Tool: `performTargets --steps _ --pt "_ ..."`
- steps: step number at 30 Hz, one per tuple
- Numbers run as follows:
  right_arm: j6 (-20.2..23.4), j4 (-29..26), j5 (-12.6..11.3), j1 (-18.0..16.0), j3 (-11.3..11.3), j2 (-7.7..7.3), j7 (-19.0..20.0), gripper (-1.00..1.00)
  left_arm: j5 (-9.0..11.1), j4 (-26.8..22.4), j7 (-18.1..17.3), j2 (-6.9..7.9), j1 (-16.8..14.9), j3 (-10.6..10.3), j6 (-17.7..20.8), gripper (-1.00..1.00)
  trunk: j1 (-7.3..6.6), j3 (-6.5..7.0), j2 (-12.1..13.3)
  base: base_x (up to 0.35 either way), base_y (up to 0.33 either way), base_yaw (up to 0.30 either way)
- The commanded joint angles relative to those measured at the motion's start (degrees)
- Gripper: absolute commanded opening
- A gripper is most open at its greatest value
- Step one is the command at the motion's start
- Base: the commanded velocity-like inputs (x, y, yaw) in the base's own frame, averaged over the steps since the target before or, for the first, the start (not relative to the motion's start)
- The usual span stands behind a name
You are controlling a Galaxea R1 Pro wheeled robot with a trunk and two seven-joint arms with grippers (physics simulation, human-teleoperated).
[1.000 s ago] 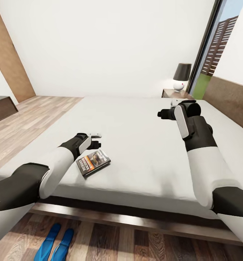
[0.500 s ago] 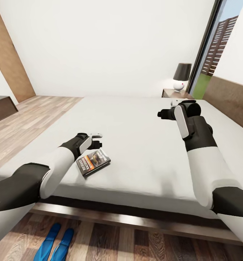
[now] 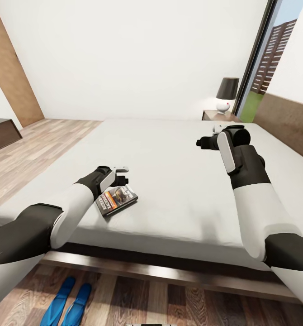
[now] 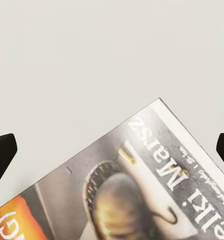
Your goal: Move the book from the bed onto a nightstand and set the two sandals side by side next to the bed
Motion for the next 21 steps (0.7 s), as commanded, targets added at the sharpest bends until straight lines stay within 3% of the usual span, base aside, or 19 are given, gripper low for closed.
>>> performTargets --steps 1,21 --pt "0.2 0.0 -0.6 0.0 0.1 -0.04 -0.6 1.0 0.6 -0.1 0.3 -0.02 0.0 -0.4 0.2 1.0 0.21 -0.23 -0.4 0.0 0.0 0.0" --pt "0.2 0.0 -0.6 0.0 0.1 -0.12 -0.6 1.0 0.6 -0.1 -0.1 -0.26 0.0 -0.4 0.0 1.0 0.87 -0.77 -1.6 0.0 0.0 0.0"
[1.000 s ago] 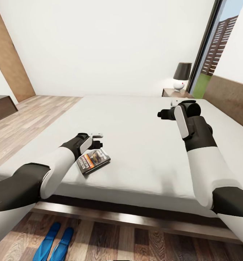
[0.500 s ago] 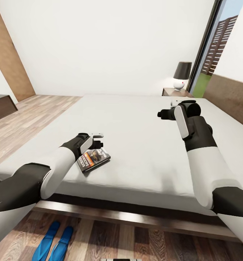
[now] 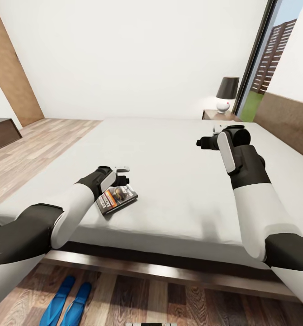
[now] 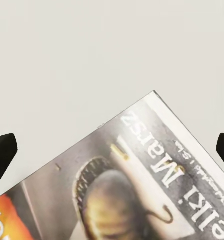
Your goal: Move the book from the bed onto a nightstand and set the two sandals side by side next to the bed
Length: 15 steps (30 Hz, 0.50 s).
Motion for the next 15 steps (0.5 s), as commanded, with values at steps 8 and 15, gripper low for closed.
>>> performTargets --steps 8,15 --pt "0.2 0.0 -0.6 -0.1 0.1 -0.06 -0.6 1.0 0.6 -0.1 0.0 -0.4 0.0 -0.4 0.3 1.0 0.65 -0.59 -1.2 0.0 0.0 0.0" --pt "0.2 -0.1 -0.6 -0.1 0.1 -0.06 -0.6 1.0 0.5 -0.1 -2.1 -0.44 0.0 -0.4 0.2 1.0 0.65 -0.59 -1.2 0.0 0.0 0.0"
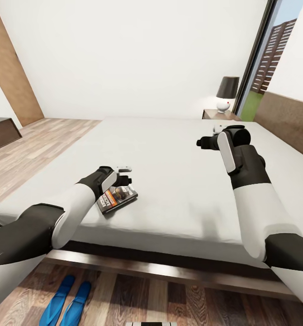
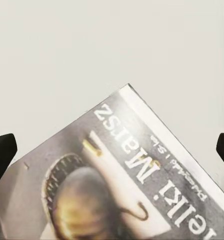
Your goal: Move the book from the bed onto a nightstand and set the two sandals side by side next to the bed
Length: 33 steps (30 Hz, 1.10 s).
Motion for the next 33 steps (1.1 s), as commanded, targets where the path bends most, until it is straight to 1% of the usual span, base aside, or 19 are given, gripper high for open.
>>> performTargets --steps 1,3,5,14,19,33 --pt "0.2 -0.1 -0.6 0.0 0.2 -0.05 -0.6 1.0 0.6 -0.1 0.2 0.0 0.0 -0.4 0.3 1.0 0.21 -0.23 -0.4 0.0 0.0 0.0" --pt "0.2 0.0 -0.6 0.0 0.2 -0.05 -0.6 1.0 0.6 -0.1 0.1 0.05 0.0 -0.5 0.3 1.0 0.65 -0.59 -1.2 0.0 0.0 0.0" --pt "0.2 0.0 -0.6 0.0 0.2 -0.05 -0.6 1.0 0.5 -0.1 0.1 0.07 0.0 -0.5 0.3 1.0 0.71 -1.03 -1.3 0.0 0.0 0.0" --pt "0.2 0.0 -0.5 -0.1 0.2 0.03 -0.6 1.0 0.4 -0.1 0.1 0.09 0.0 -0.5 0.3 1.0 0.71 -1.03 -1.3 0.0 0.0 0.0" --pt "0.2 0.1 -0.5 -0.1 0.2 0.04 -0.6 1.0 0.4 -0.1 0.2 0.09 0.0 -0.5 0.3 1.0 0.84 -2.14 -1.3 0.0 0.0 0.0" --pt "0.2 0.2 -0.6 0.0 0.2 0.04 -0.6 1.0 0.4 -0.1 0.5 0.09 0.0 -0.5 0.2 1.0 0.84 -2.14 -1.3 0.0 0.0 0.0"
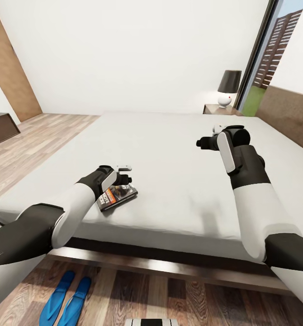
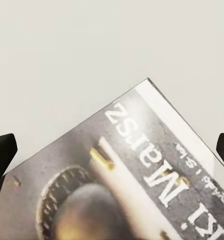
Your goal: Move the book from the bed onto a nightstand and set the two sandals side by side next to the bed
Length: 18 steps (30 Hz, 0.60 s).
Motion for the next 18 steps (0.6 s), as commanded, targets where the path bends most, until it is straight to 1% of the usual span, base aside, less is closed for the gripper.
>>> performTargets --steps 1,4,10,18 --pt "0.2 0.0 -0.6 0.0 0.1 -0.04 -0.6 1.0 0.6 0.5 0.4 0.01 0.0 -0.3 0.3 1.0 0.0 -0.06 0.0 0.0 0.0 0.0" --pt "0.2 -0.1 -0.6 0.0 0.1 -0.04 -0.6 1.0 0.6 0.5 0.6 0.01 0.0 -0.3 0.3 1.0 0.0 -0.06 0.0 -0.042 0.0 0.0" --pt "0.2 0.0 -0.6 0.0 0.1 -0.05 -0.6 1.0 0.6 0.5 0.6 0.01 0.0 -0.3 0.3 1.0 0.0 -0.06 0.0 -0.173 0.0 0.0" --pt "0.2 0.0 -0.6 0.0 0.1 -0.04 -0.6 1.0 0.6 0.5 0.7 0.07 0.0 -0.3 0.3 1.0 0.0 -0.06 0.0 -0.028 0.0 0.0"
